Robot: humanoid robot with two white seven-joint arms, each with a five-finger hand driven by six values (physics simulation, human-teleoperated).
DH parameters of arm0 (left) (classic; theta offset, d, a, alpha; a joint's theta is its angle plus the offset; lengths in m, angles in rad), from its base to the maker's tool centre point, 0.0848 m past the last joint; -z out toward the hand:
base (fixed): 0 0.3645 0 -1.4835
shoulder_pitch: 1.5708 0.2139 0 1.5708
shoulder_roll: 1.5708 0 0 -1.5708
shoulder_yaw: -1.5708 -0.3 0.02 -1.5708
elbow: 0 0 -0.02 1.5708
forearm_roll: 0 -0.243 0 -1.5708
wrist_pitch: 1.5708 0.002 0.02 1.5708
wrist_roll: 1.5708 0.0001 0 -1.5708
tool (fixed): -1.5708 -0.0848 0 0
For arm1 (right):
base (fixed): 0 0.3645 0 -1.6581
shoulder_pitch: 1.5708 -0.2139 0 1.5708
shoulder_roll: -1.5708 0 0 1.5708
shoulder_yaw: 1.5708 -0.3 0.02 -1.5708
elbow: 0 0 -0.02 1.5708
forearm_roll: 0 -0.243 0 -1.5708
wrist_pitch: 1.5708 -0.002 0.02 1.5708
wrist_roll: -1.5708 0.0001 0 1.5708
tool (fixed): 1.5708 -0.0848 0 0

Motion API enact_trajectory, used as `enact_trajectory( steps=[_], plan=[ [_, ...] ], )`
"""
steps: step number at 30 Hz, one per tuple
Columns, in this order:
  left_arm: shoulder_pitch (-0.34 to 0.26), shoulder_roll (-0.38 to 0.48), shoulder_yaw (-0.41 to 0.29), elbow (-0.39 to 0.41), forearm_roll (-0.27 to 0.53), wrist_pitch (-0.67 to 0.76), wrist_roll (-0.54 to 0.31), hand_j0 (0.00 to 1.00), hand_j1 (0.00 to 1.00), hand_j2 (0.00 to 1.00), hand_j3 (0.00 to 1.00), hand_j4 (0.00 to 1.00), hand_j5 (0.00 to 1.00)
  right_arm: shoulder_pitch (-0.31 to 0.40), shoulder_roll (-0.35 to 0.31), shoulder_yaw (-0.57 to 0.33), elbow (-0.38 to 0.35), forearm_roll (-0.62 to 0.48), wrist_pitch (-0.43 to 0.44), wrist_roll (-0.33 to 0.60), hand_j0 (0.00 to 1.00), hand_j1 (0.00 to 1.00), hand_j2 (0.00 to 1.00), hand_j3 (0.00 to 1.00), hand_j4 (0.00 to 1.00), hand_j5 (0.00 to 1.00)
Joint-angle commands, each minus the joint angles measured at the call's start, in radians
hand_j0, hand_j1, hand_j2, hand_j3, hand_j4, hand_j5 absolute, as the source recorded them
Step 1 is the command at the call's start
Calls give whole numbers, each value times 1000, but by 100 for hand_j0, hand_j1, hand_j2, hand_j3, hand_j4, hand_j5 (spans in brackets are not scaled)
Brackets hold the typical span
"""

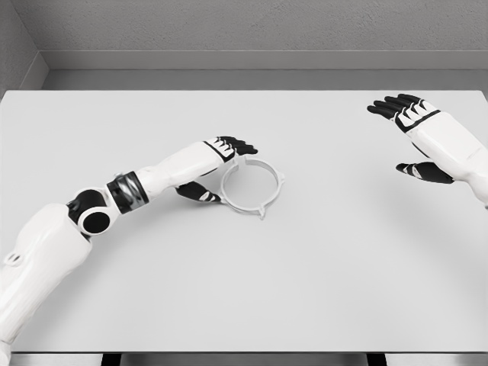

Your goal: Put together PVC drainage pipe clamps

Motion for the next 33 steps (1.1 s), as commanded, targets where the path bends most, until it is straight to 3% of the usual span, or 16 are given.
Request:
enact_trajectory(
  steps=[1, 33],
  plan=[
    [0, -1, -1, 2, 7, 1, 1, 100, 100, 100, 100, 100, 100, 0, -1, -1, -1, -7, 2, -1, 100, 100, 100, 100, 100, 100],
    [-20, -24, -1, 26, 5, 1, 1, 100, 100, 100, 100, 100, 100, 0, -1, 1, -1, -7, 2, -1, 100, 100, 100, 100, 100, 100]
  ],
)
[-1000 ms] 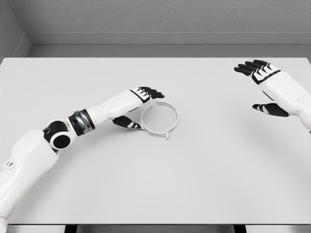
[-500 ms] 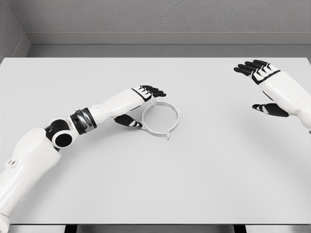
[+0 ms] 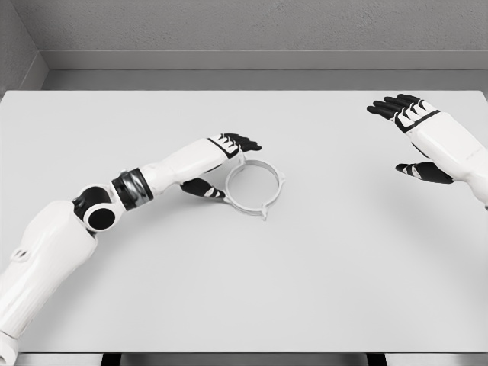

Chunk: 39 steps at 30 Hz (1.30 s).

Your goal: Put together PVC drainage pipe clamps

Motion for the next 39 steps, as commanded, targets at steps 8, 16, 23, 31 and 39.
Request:
enact_trajectory(
  steps=[8, 16, 23, 31, 39],
  plan=[
    [-2, 3, 10, 0, 13, 1, 1, 100, 100, 100, 100, 100, 100, 0, -1, 0, 0, -7, 2, -1, 100, 100, 100, 100, 100, 100],
    [5, 14, 15, -14, 24, 1, 3, 100, 100, 100, 100, 100, 100, 0, -1, 0, 0, -7, 2, -1, 100, 100, 100, 100, 100, 100],
    [5, 14, 15, -14, 24, 1, 3, 100, 100, 100, 100, 100, 100, 0, -1, 0, 0, -7, 2, -1, 100, 100, 100, 100, 100, 100],
    [3, 109, 76, -11, 30, 1, 8, 100, 100, 100, 100, 100, 100, -147, -2, 182, 29, 11, 2, 1, 100, 100, 100, 100, 100, 100],
    [8, 241, 140, -6, 30, 1, 6, 100, 100, 100, 100, 100, 100, -465, 131, 423, 319, 297, 2, 68, 100, 100, 100, 100, 100, 100]
  ],
)
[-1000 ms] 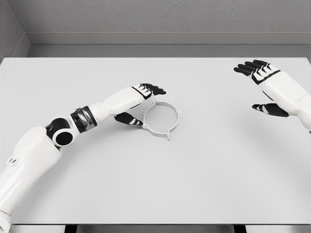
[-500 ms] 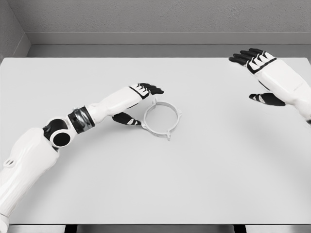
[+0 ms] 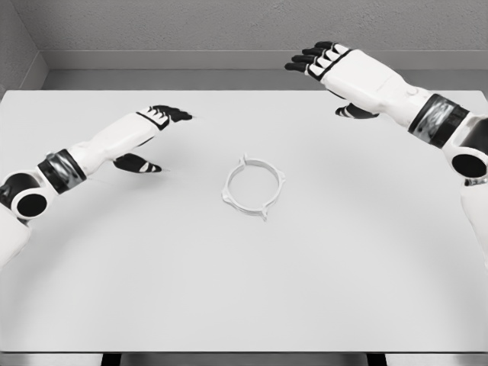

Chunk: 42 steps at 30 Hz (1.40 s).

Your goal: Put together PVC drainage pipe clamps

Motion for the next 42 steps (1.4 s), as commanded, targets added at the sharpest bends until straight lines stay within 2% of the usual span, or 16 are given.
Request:
enact_trajectory(
  steps=[1, 3, 5, 7, 11, 18, 33, 36, 42],
  plan=[
    [0, 40, 12, 2, 7, 1, 1, 100, 100, 100, 100, 100, 100, -9, 42, 96, 114, 57, 1, 5, 100, 100, 100, 100, 100, 100],
    [-2, 56, 12, 3, 8, 1, 1, 100, 100, 100, 100, 100, 100, -55, 57, 142, 192, 63, 1, 22, 100, 100, 100, 100, 100, 100],
    [0, 61, 12, 3, 8, 1, 1, 100, 100, 100, 100, 100, 100, -97, 105, 159, 253, 74, 1, 56, 100, 100, 100, 100, 100, 100],
    [2, 63, 12, 3, 8, 1, 1, 100, 100, 100, 100, 100, 100, -103, 140, 159, 302, 94, 1, 57, 100, 100, 100, 100, 100, 100],
    [3, 93, 11, 5, 7, 1, 1, 100, 100, 100, 100, 100, 100, -100, 189, 160, 307, 94, 1, 60, 100, 100, 100, 100, 100, 100],
    [0, 135, 26, 6, 7, 1, 1, 100, 100, 100, 100, 100, 100, -114, 222, 186, 325, 95, 1, 59, 100, 100, 100, 100, 100, 100],
    [0, 133, 26, 6, 7, 1, 1, 100, 100, 100, 100, 100, 100, -224, 286, 217, 540, 112, 1, 57, 100, 100, 100, 100, 100, 100],
    [0, 133, 26, 6, 7, 1, 1, 100, 100, 100, 100, 100, 100, -236, 292, 231, 571, 112, 1, 57, 100, 100, 100, 100, 100, 100],
    [0, 133, 26, 6, 7, 1, 1, 100, 100, 100, 100, 100, 100, -236, 300, 231, 577, 115, 1, 57, 100, 100, 100, 100, 100, 100]
  ],
)
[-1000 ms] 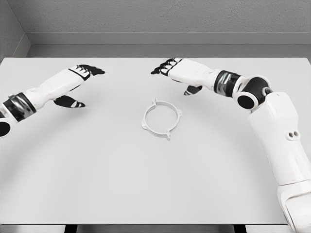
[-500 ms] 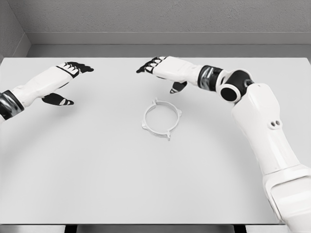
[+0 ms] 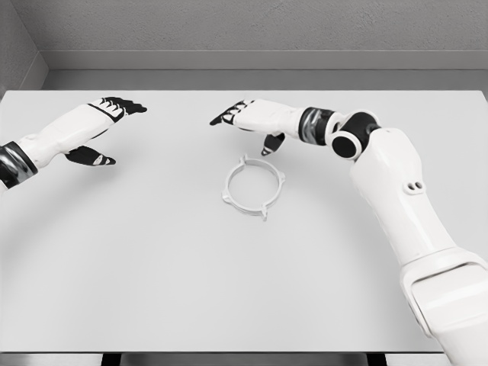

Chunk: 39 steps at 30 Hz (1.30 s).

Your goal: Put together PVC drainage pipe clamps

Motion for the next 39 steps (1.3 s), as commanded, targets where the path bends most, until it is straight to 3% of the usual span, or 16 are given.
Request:
enact_trajectory(
  steps=[1, 4, 13, 39],
  plan=[
    [0, 1, 1, 0, 5, 1, 1, 100, 100, 100, 100, 100, 100, 0, 2, -1, 6, -5, 3, -1, 100, 100, 100, 100, 100, 100],
    [0, 1, 1, 0, 5, 1, 1, 100, 100, 100, 100, 100, 100, -18, 8, -1, 42, 15, 3, -5, 100, 100, 100, 100, 100, 100],
    [-2, 1, 2, 1, 5, 1, 1, 100, 100, 100, 100, 100, 100, -21, 17, -1, 42, 91, 3, -25, 100, 100, 100, 100, 100, 100],
    [-2, 1, 2, 1, 5, 1, 1, 100, 100, 100, 100, 100, 100, -20, 48, 21, 54, 99, 3, -11, 100, 100, 100, 100, 100, 100]
  ],
)
